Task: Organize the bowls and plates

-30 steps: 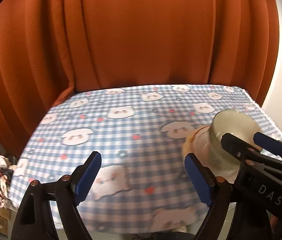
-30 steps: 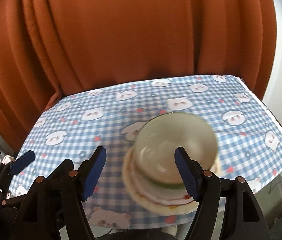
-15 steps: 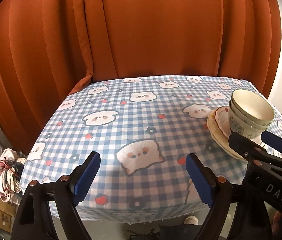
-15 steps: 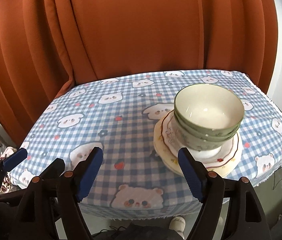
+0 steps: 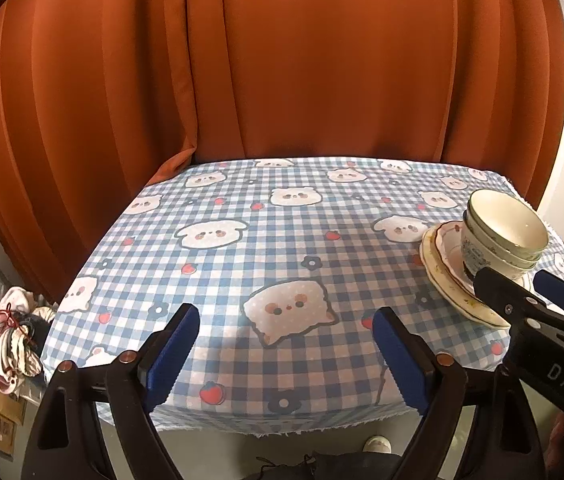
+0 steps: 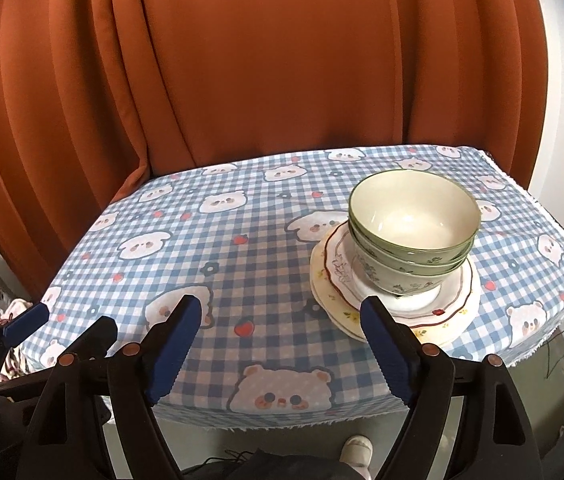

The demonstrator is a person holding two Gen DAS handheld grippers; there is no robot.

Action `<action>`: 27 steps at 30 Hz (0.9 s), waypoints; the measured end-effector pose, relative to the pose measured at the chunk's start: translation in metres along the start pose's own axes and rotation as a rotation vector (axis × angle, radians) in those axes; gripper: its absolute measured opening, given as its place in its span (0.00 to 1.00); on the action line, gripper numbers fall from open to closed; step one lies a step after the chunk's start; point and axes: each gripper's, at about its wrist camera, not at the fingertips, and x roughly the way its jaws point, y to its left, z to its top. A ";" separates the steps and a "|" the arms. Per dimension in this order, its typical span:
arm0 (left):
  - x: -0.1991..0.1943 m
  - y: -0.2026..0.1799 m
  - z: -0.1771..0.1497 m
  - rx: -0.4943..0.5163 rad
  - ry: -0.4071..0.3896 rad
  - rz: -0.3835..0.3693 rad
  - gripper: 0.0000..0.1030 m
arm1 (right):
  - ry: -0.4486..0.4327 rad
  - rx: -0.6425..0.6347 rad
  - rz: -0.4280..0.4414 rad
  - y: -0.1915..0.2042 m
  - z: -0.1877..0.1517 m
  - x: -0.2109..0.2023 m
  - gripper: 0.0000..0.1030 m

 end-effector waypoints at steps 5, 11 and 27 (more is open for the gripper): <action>-0.002 0.001 0.000 -0.003 -0.007 0.000 0.90 | -0.006 0.012 -0.016 -0.004 0.001 -0.002 0.84; -0.002 0.002 0.000 -0.005 -0.010 0.000 0.91 | -0.008 0.014 -0.020 -0.005 0.000 -0.003 0.84; -0.008 0.000 0.001 -0.009 -0.030 -0.005 0.95 | -0.025 0.027 -0.041 -0.008 -0.002 -0.011 0.85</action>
